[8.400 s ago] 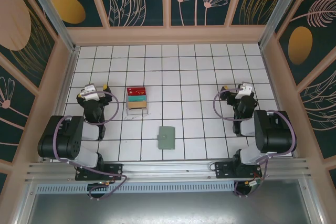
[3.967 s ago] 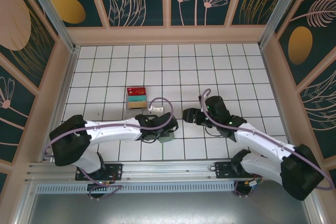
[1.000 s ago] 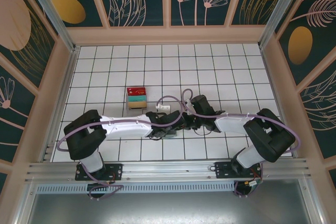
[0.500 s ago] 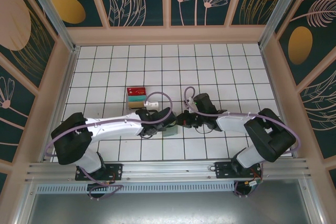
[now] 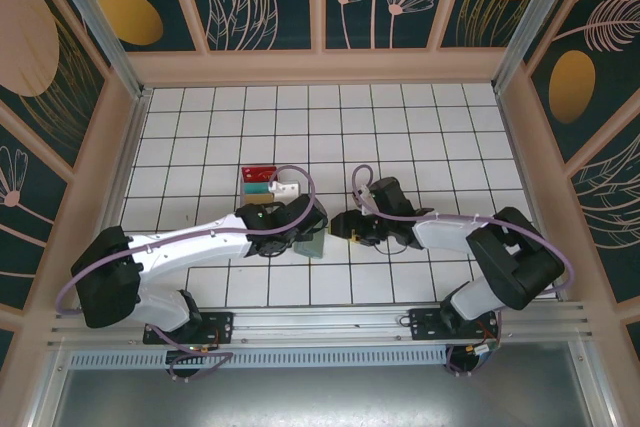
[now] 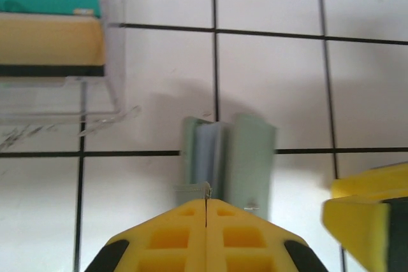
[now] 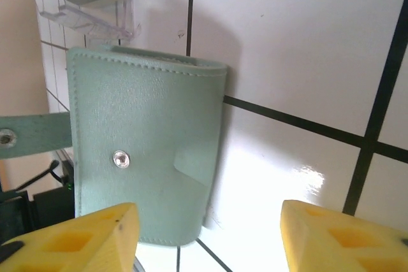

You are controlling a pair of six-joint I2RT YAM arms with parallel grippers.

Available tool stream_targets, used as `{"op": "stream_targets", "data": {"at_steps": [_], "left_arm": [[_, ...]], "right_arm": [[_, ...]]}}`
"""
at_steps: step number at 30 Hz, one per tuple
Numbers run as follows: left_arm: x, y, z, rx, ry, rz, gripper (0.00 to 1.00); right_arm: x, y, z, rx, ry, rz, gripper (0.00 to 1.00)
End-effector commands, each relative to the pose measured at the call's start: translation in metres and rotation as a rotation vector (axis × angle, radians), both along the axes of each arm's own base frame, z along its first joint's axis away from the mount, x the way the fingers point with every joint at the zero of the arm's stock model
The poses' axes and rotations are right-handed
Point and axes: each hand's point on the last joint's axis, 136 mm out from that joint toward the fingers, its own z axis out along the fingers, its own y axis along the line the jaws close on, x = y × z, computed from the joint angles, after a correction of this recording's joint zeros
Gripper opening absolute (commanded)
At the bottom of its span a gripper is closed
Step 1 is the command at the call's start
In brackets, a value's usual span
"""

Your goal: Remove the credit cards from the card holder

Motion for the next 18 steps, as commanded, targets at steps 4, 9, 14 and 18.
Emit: {"op": "stream_targets", "data": {"at_steps": [4,9,14,18], "left_arm": [[0.009,-0.025,0.028,-0.104,-0.074,-0.075,0.0],[0.009,-0.043,0.042,-0.181,-0.087,-0.132,0.0],[0.012,-0.024,0.03,-0.095,-0.085,-0.057,0.0],[0.008,0.001,0.011,-0.013,-0.043,0.028,0.0]], "right_arm": [[0.015,0.008,0.034,0.043,-0.086,0.006,0.67],[0.016,0.016,0.039,0.069,-0.079,0.035,0.68],[0.016,0.013,0.024,0.018,-0.052,0.035,0.6],[0.012,0.008,0.015,-0.005,-0.037,0.032,0.59]]}}
